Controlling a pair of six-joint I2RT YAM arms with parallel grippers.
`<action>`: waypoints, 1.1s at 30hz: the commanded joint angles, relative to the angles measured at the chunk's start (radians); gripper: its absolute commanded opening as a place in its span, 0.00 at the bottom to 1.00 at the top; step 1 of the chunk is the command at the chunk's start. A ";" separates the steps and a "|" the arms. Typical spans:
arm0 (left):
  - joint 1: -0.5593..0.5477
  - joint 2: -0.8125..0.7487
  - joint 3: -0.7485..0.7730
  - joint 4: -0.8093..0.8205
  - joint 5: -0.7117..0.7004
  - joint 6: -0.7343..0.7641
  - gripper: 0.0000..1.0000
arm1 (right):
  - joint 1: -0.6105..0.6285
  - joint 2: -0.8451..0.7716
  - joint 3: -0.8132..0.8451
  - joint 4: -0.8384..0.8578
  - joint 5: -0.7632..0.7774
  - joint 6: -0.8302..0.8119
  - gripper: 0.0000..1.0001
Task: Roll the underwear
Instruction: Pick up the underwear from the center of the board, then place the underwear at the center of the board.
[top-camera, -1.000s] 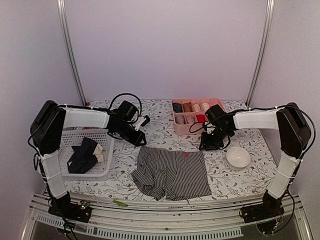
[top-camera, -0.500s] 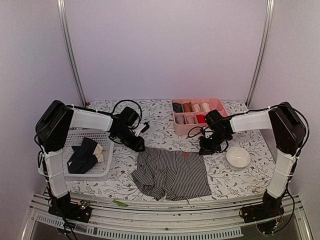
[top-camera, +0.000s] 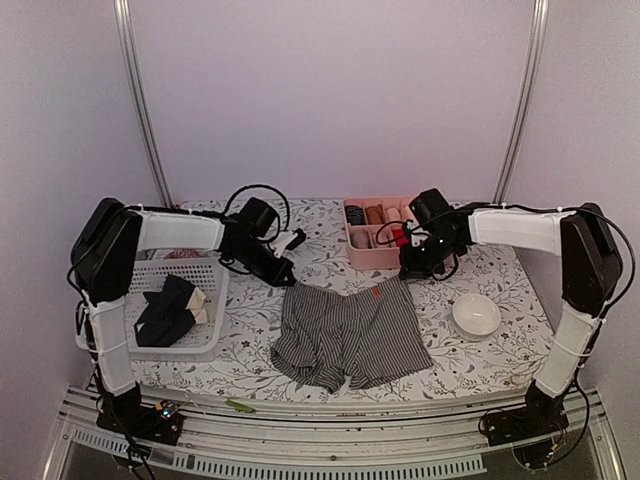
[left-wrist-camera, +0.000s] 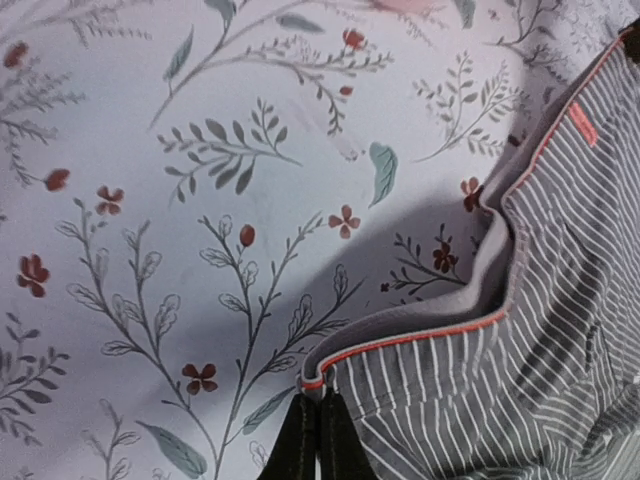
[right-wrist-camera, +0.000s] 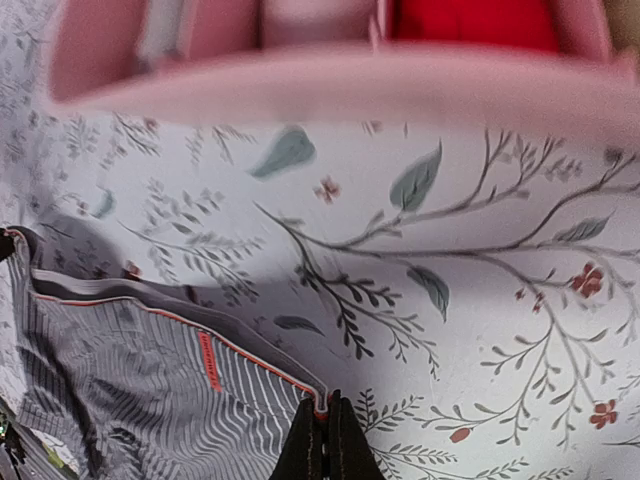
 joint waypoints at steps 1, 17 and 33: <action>0.042 -0.207 0.077 0.080 0.026 0.103 0.00 | -0.014 -0.158 0.145 -0.039 0.119 -0.083 0.00; 0.047 -0.705 -0.088 0.152 0.118 0.223 0.00 | 0.105 -0.556 0.124 0.023 -0.006 -0.146 0.00; 0.036 -0.335 0.171 0.131 -0.016 0.275 0.16 | 0.237 -0.577 -0.195 -0.123 0.207 0.439 0.33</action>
